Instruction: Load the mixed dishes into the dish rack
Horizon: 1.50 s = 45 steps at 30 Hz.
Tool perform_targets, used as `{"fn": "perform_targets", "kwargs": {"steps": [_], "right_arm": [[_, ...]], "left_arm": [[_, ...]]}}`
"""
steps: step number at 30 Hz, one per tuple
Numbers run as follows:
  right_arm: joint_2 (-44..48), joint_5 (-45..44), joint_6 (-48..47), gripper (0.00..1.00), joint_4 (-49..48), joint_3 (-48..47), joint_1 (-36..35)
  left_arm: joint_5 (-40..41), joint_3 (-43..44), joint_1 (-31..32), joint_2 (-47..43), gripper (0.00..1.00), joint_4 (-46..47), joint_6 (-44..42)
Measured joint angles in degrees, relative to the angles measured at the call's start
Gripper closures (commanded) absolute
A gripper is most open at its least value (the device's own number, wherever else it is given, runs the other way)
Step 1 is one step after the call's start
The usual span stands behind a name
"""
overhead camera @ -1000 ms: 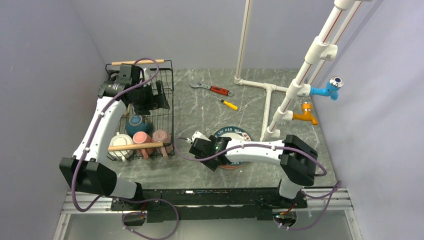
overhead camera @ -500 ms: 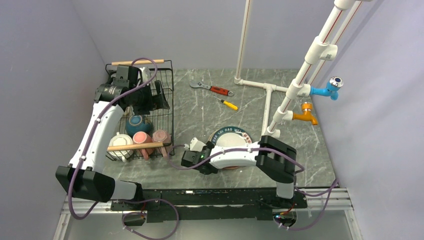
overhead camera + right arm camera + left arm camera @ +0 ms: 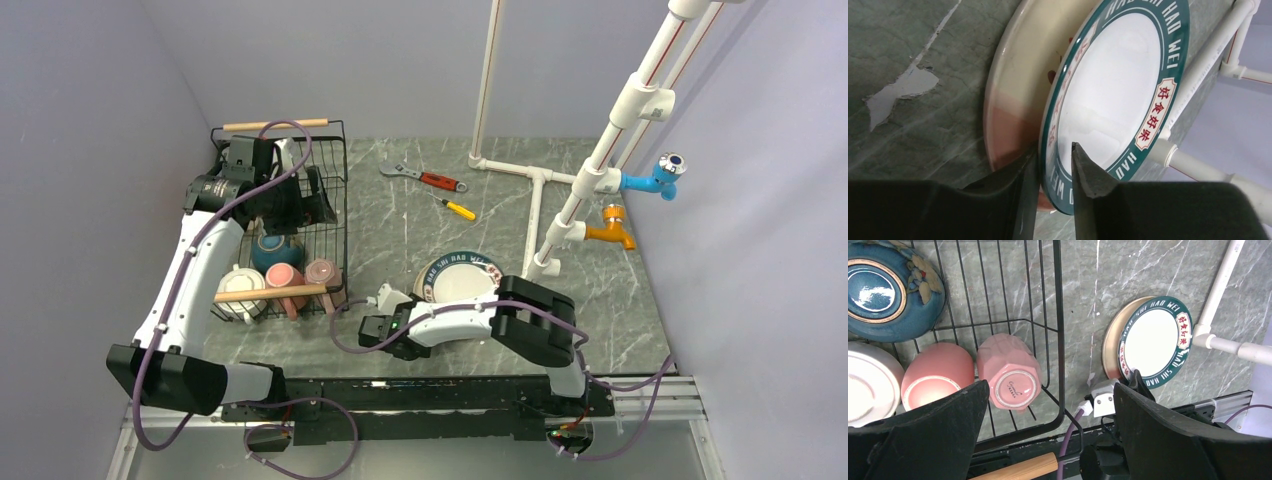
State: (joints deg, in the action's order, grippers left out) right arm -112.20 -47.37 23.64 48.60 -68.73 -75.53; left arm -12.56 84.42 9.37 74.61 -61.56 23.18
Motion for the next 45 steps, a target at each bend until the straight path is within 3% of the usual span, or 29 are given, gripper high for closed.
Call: {"fn": "perform_targets", "kwargs": {"steps": [3,5,16,26,32,36,39,45], "right_arm": [[-0.46,-0.04,0.07,0.93,-0.39,0.04,-0.37],[-0.48,-0.37,-0.15,1.00,-0.57,0.11,-0.50],[1.09,-0.46,-4.66,1.00,-0.39,-0.76,-0.52],[15.19,11.65,-9.70,1.00,-5.44,-1.03,1.05],[23.58,17.70,-10.38,1.00,-6.58,-0.57,1.27],[29.35,18.78,-9.57,1.00,-6.51,0.33,1.84],[32.35,18.71,-8.39,1.00,-6.23,0.42,2.56],[34.97,18.23,-7.26,1.00,-6.16,0.44,3.80]], "left_arm": [[0.00,0.00,0.00,0.00,0.01,-0.02,0.00],[0.00,0.00,0.00,0.00,0.01,-0.02,0.00],[-2.05,0.00,0.00,0.76,0.01,0.22,0.50],[-10.27,-1.90,0.00,3.04,0.01,4.28,5.20],[-19.15,-7.37,0.31,3.13,0.03,11.34,12.37],[-23.89,-11.98,1.81,3.28,0.09,16.68,18.45],[-26.60,-12.76,3.87,4.42,0.17,19.56,22.51],[-29.35,-12.72,7.82,8.83,0.18,22.71,27.39]]}}
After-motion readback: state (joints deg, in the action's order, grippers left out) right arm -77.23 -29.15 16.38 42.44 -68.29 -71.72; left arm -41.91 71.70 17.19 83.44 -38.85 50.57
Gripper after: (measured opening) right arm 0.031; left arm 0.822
